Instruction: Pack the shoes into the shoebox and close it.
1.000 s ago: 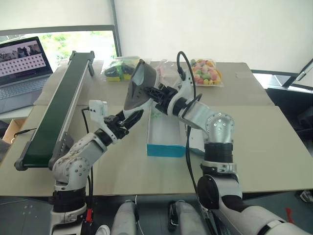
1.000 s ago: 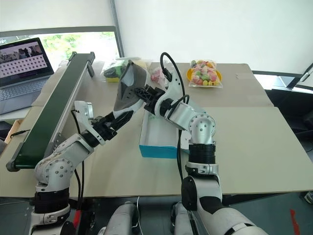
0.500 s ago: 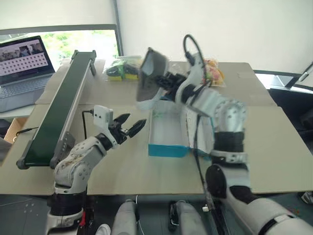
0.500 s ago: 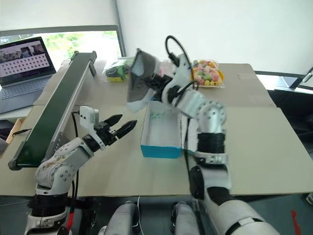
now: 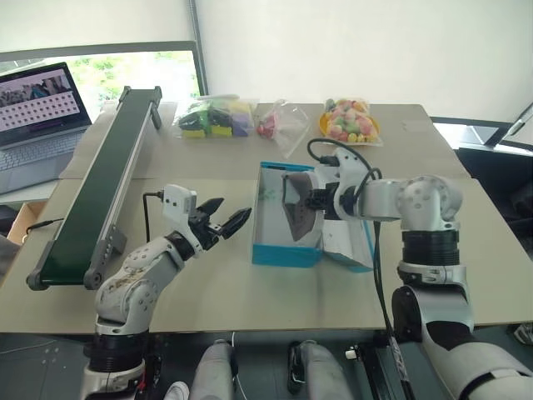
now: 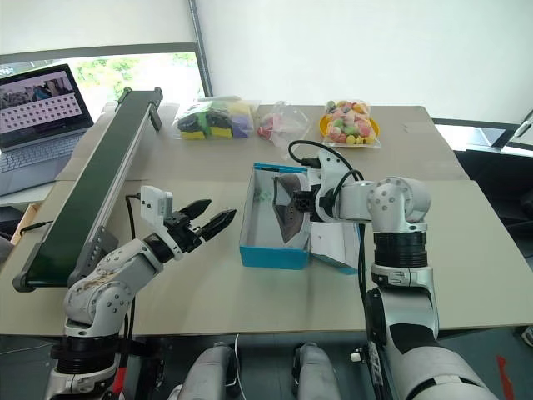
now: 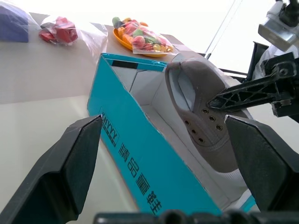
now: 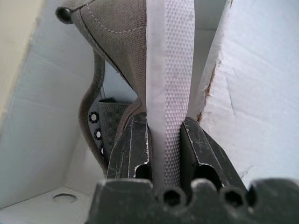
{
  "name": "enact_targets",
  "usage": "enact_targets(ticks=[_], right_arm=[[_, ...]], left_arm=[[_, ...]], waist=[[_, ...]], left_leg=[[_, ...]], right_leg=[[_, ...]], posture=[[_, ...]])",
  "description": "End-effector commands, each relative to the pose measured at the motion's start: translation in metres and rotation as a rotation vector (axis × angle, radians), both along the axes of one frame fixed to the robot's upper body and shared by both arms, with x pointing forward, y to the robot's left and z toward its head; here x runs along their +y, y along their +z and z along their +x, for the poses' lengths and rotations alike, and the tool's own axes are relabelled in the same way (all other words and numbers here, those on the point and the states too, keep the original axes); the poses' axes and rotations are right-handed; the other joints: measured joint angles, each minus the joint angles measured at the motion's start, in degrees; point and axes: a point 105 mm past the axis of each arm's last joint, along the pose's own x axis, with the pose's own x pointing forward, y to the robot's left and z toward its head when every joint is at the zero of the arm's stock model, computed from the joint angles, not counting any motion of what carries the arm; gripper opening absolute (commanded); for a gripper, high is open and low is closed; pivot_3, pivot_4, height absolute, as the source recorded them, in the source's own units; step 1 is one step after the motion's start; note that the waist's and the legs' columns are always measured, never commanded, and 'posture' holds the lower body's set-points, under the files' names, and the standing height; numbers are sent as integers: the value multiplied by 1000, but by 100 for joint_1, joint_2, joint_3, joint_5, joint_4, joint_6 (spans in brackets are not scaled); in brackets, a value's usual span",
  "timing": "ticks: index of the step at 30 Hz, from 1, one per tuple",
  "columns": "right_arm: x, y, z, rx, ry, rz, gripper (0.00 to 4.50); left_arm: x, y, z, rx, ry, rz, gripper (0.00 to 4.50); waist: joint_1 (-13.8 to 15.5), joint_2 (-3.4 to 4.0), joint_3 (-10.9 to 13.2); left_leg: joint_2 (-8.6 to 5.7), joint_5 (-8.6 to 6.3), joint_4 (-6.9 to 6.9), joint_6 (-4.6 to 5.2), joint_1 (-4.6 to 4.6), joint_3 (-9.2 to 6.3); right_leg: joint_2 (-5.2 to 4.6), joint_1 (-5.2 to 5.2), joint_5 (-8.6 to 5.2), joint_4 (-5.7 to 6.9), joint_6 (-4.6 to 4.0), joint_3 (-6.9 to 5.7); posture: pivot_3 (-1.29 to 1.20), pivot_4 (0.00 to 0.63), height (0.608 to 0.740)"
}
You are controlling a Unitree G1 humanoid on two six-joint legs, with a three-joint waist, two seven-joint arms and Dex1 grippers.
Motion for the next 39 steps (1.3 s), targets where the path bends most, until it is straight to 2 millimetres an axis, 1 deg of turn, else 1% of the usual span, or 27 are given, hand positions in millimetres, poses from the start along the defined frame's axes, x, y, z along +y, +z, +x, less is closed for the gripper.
enact_targets(ticks=[1,4,6,7,11,13,14,16,19,20,23,24,25,26,27,28,30,31,32,34,35,37,39], right_arm=[[3,1,9,-41,-23,-5,441],[5,-3,13,-42,-42,-11,441],[6,-2,16,-48,-57,11,1346],[8,-1,17,-57,-58,16,1520],[13,9,21,-96,-54,22,2890],[13,17,23,-139,-60,10,3533],[15,28,24,-183,-61,12,3892],[18,51,26,-282,-53,-3,3892],[17,89,28,-467,-59,-45,3892],[17,101,28,-525,-56,-58,3892],[20,120,25,-635,-36,-70,3892],[28,127,21,-686,16,-59,3892],[34,132,18,-722,56,-51,3892],[47,137,10,-768,141,-19,3892],[64,138,-2,-801,259,32,3892],[77,138,-15,-833,373,66,3892],[96,133,-42,-892,573,116,3892],[102,124,-55,-894,665,130,3892],[107,108,-65,-870,744,152,3892],[111,85,-74,-838,825,169,3892],[111,78,-75,-835,842,168,3892],[113,63,-84,-823,916,189,3892],[112,50,-82,-818,919,182,3892]], left_arm=[[1,15,-5,-63,7,-10,4474],[2,15,-6,-64,15,-10,4474],[3,16,-6,-65,19,-11,4500],[4,16,-7,-66,22,-11,4500],[7,17,-7,-67,30,-12,4500],[9,17,-7,-68,40,-10,4500],[11,17,-7,-71,49,-4,4500],[17,18,-5,-76,75,6,4500],[39,24,1,-99,171,12,4500],[50,27,4,-110,224,14,4500],[84,32,13,-128,397,13,4500],[104,31,15,-135,494,38,4500],[117,31,16,-140,559,57,4500],[134,31,17,-140,641,60,4500],[150,30,15,-134,713,66,4500],[162,29,13,-134,765,87,4500],[178,27,10,-123,815,100,4500],[184,27,8,-121,832,103,4500],[191,23,6,-104,843,112,4500],[200,16,3,-74,866,139,4500],[203,13,2,-61,875,152,4500],[209,8,-1,-42,894,146,4500],[216,3,-3,-19,919,150,4500]], waist=[[1,0,0],[9,0,0],[12,0,0],[12,1,1],[21,1,1],[21,2,1],[22,2,1],[21,5,4],[15,11,7],[14,11,7],[14,11,7],[13,11,7],[0,11,7],[-16,11,7],[-36,11,7],[-44,11,7],[-52,10,7],[-51,10,7],[-38,10,7],[-7,7,6],[1,7,6],[23,6,7],[39,4,8]], left_leg=[[0,0,0,0,0,0],[-1,0,0,1,-1,1],[-2,1,-1,2,-3,1],[-2,1,0,2,-3,2],[-2,1,-1,2,-3,2],[-2,1,0,1,-3,2],[-1,-1,1,-1,-2,2],[-1,-4,1,-8,-2,1],[0,-5,0,-9,-3,1],[0,-5,-1,-8,-3,1],[0,-4,-5,-7,-3,1],[0,-3,-5,-5,-3,2],[0,-2,-5,-4,-3,2],[1,-2,-4,-4,-3,4],[1,-2,-5,-4,-2,5],[2,-2,-5,-4,-3,5],[3,-2,-8,-4,-3,2],[4,-3,-9,-4,-3,2],[4,-3,-9,-5,-3,2],[2,-6,-9,-9,-2,1],[3,-9,-7,-14,-3,1],[-2,-25,-3,-41,-2,6],[-1,-26,1,-43,-3,7]], right_leg=[[0,0,0,0,0,0],[0,0,0,-1,0,1],[-1,0,0,-2,0,1],[0,0,0,-3,0,2],[0,0,0,-2,0,1],[0,0,0,-2,0,1],[0,0,0,-1,0,1],[0,-1,0,-1,0,0],[0,-4,0,-1,0,1],[0,-7,0,-1,0,0],[1,-7,-2,-2,-1,0],[1,-7,-2,-2,-1,0],[1,-7,-2,-2,-1,0],[1,-8,-2,-2,0,1],[1,-8,-1,-2,0,2],[1,-10,-1,-2,0,2],[2,-8,-3,-3,-1,0],[3,-9,-3,-4,-1,0],[2,-8,-5,-4,-1,0],[0,-2,-6,-10,0,-2],[0,-1,-5,-12,1,-3],[-10,-2,-5,-13,1,-1],[-12,-3,-7,-13,-4,-2]], posture=[[0,150,681],[0,150,681],[0,150,681],[0,150,681],[0,150,681],[0,150,681],[0,150,681],[0,150,681],[0,150,681],[0,150,681],[0,150,681],[0,150,681],[0,150,681],[0,150,681],[0,150,681],[0,150,681],[0,150,681],[0,150,681],[0,150,681],[0,150,681],[0,150,681],[0,150,681],[0,150,681]])
